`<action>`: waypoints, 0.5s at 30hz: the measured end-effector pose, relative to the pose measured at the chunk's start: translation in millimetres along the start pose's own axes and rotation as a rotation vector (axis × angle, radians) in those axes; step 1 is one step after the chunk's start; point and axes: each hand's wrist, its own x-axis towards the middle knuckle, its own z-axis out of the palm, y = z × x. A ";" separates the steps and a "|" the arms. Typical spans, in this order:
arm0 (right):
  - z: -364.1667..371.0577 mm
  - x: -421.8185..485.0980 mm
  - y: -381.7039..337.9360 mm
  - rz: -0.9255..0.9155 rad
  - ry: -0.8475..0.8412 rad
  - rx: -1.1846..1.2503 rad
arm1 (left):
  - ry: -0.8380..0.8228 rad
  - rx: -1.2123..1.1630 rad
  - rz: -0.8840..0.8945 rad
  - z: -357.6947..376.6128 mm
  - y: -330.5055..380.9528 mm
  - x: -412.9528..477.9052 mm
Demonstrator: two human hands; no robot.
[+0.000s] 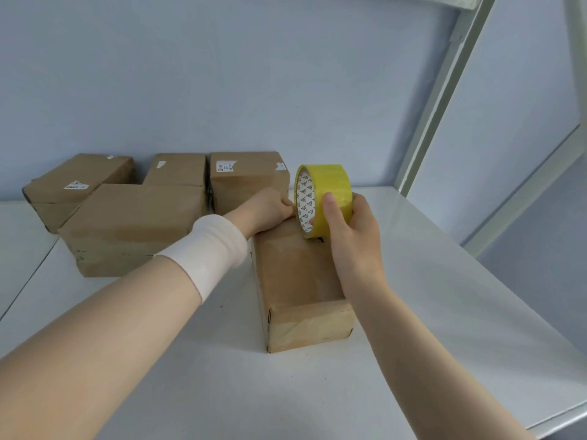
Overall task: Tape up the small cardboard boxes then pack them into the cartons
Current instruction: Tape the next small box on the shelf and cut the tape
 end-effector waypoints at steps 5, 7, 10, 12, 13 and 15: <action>0.6 0.1 -2.7 0.011 -0.025 -0.051 | 0.006 -0.019 -0.015 1.9 -1.1 0.6; 0.7 -1.4 -4.1 -0.013 -0.008 -0.104 | 0.008 -0.020 -0.027 1.5 0.8 0.8; -2.1 -9.7 -4.4 -0.055 0.082 -0.044 | 0.023 -0.052 -0.037 1.4 4.1 -0.2; -3.3 -13.8 -5.2 -0.075 0.082 -0.021 | 0.054 -0.038 -0.036 2.1 6.1 -2.5; -3.8 -15.3 -6.1 -0.079 0.064 -0.005 | 0.074 -0.028 -0.034 2.8 6.5 -3.4; -5.3 -17.5 -7.3 -0.061 -0.001 0.068 | 0.115 -0.024 -0.039 4.4 5.6 -4.5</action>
